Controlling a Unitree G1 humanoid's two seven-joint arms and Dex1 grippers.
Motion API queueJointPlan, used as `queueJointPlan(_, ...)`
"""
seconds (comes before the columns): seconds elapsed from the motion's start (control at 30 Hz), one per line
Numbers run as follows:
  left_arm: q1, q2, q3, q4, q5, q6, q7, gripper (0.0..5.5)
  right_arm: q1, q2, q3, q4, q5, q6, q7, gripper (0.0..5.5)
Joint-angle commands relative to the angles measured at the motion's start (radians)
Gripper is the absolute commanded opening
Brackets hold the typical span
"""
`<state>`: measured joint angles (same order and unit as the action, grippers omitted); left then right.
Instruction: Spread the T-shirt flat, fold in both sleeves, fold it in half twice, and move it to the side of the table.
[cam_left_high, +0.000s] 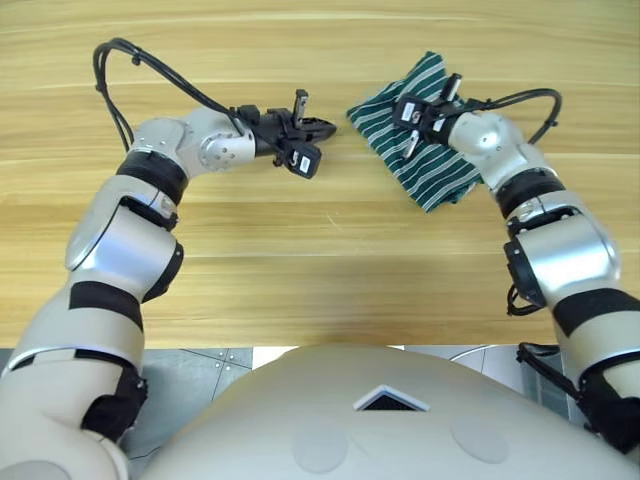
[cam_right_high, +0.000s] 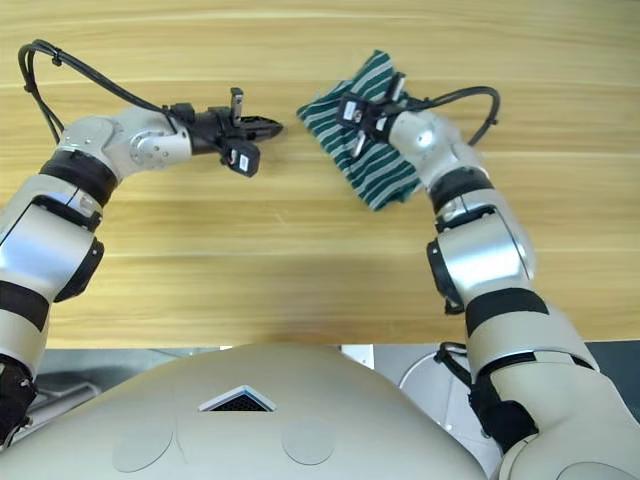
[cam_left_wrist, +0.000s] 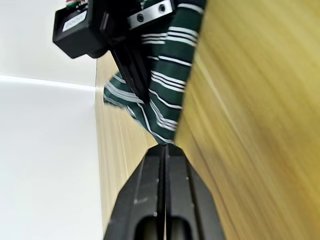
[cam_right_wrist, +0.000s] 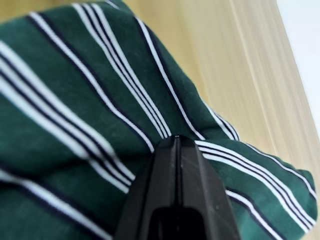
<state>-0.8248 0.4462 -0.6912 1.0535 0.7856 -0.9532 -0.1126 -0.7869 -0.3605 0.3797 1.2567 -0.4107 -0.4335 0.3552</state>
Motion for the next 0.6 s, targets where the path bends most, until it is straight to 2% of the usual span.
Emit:
queueJointPlan(0.03,0.010,-0.004,0.000,0.008,0.012,0.008,0.019,0.00,0.062,-0.056,-0.059,0.054,0.028,0.072,-0.035,0.03)
queueJointPlan(0.37,0.049,0.008,0.009,0.016,0.010,0.011,0.054,0.00,0.173,-0.187,-0.164,0.086,0.078,0.118,-0.088,0.03)
queueJointPlan(0.6,0.063,0.006,0.015,0.021,0.002,0.012,0.067,0.00,0.184,-0.229,-0.211,0.075,0.097,0.106,-0.080,0.03)
